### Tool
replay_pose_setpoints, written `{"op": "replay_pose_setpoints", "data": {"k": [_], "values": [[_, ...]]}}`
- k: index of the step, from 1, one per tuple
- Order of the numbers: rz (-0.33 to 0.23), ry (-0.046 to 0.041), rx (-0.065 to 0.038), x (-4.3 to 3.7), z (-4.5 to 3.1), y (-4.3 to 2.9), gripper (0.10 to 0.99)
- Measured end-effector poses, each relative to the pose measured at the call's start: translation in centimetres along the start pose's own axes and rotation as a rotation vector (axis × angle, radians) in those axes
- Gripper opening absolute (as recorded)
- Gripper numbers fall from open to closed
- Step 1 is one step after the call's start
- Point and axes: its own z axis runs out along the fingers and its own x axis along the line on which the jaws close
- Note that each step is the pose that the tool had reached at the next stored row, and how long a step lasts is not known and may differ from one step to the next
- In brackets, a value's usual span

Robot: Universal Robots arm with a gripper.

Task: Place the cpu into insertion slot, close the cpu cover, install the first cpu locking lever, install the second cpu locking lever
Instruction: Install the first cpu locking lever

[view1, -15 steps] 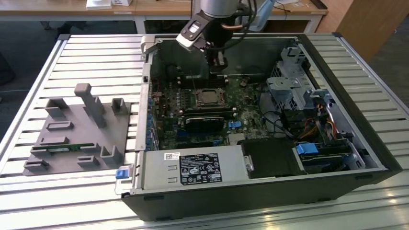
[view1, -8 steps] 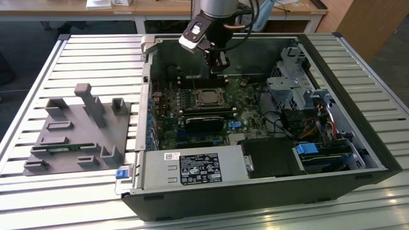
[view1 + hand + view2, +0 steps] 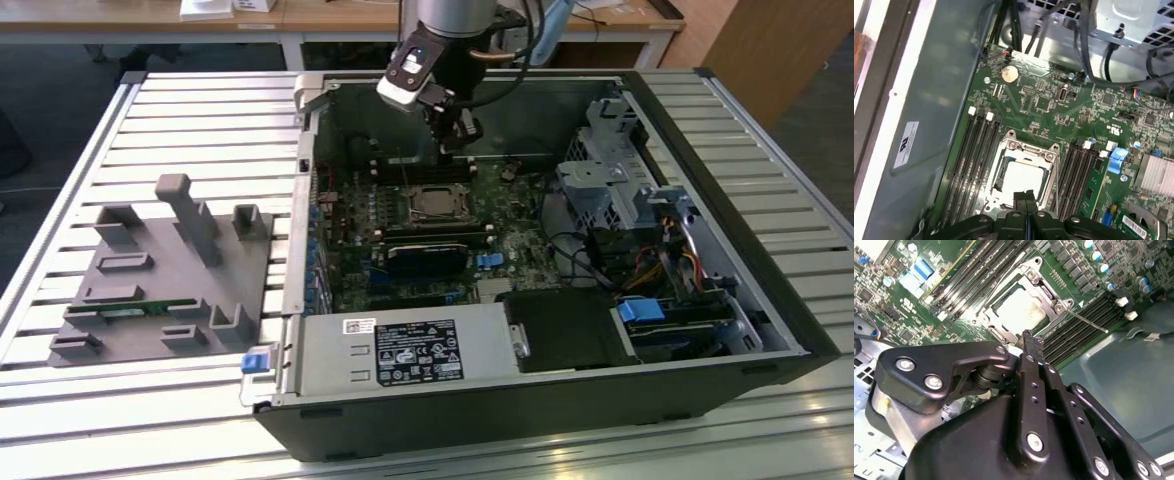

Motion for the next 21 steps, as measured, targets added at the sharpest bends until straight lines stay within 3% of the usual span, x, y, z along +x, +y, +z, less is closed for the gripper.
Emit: {"op": "replay_pose_setpoints", "data": {"k": [21], "values": [[-0.343, 0.0006, -0.007, 0.00, 0.08, 0.00, 0.106]]}}
